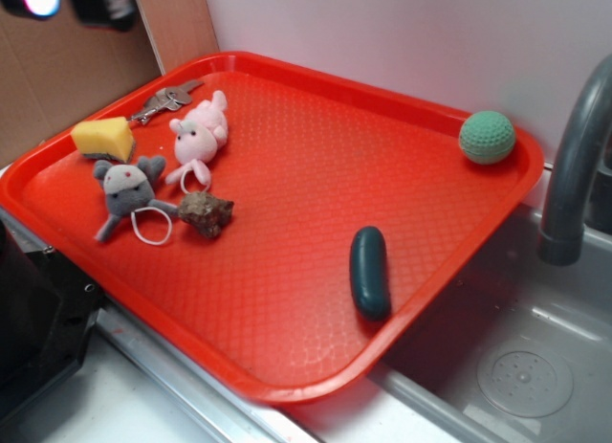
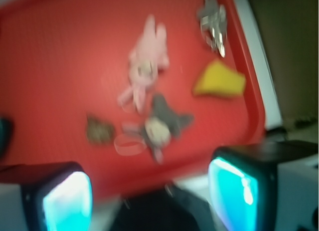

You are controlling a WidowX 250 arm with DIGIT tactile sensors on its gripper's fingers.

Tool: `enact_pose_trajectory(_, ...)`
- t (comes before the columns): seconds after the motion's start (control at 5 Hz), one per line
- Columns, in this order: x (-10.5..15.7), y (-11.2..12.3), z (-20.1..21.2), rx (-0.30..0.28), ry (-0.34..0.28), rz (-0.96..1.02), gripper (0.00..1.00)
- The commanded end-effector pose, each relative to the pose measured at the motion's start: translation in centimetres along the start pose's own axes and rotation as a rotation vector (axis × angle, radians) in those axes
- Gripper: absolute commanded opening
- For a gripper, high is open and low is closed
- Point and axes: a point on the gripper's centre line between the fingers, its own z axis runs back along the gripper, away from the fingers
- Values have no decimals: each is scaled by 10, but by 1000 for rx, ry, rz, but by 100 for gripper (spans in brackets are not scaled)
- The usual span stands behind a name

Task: Grab the pink bunny.

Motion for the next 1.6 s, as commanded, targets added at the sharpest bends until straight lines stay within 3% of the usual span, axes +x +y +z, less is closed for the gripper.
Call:
enact_pose_trajectory(0.0, 28, 10, -33, -31, -81, 197, 100)
enact_pose_trajectory(0.4, 28, 10, -33, -31, -81, 197, 100)
enact_pose_trajectory(0.6, 59, 13, -71, 15, -103, 254, 100)
enact_pose_trajectory(0.8, 67, 19, -106, 57, -66, 271, 100)
enact_pose_trajectory(1.0, 48, 36, -139, 95, 21, 304, 100)
enact_pose_trajectory(1.2, 41, 46, -151, 93, 64, 330, 100)
enact_pose_trajectory(1.4, 39, 44, -154, 80, 78, 358, 0)
